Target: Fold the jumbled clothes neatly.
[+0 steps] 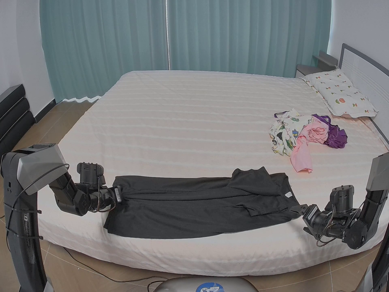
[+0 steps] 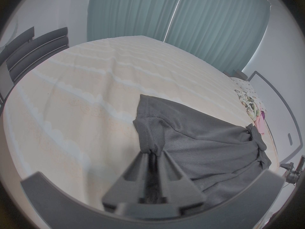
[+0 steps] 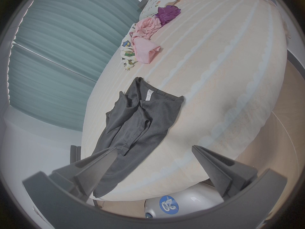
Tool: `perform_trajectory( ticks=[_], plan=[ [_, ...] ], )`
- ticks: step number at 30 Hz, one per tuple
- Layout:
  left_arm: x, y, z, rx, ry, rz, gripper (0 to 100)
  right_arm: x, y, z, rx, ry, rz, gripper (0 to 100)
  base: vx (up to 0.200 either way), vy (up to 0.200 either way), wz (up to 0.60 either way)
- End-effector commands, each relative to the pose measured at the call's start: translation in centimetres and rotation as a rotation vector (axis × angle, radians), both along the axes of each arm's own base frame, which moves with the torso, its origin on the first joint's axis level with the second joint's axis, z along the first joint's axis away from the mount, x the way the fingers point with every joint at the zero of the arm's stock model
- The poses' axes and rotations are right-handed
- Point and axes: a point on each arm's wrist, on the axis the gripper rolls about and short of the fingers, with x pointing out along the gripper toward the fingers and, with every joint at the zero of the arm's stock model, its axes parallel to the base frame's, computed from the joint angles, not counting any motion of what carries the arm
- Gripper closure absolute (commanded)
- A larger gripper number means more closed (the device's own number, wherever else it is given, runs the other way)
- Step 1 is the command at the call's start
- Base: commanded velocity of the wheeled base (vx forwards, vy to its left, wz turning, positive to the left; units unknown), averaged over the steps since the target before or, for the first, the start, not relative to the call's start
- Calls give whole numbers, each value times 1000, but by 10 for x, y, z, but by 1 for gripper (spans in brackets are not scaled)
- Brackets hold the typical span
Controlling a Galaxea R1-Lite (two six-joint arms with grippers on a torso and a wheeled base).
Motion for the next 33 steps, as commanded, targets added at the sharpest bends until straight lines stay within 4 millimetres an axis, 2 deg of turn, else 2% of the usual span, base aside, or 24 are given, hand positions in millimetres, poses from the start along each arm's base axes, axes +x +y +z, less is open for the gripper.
perform_trajectory(
  ticks=[1,6,10,15,20,33],
  plan=[
    [0,0,-5,4,10,7,0,1,0,0,2,-2,2,0,0,0,0],
    [-3,3,-1,0,12,15,0,0,0,0,1,1,2,0,0,0,0],
    [-4,7,12,-11,-12,25,0,0,0,0,1,1,2,0,0,0,0],
    [-4,17,12,-22,-10,35,0,0,0,0,2,1,3,0,0,0,0],
    [-8,18,9,-61,6,-2,0,-1,0,-1,4,6,5,0,0,0,0],
    [-9,9,10,-62,3,-34,0,-1,0,-1,3,8,5,0,0,0,0]
  ],
)
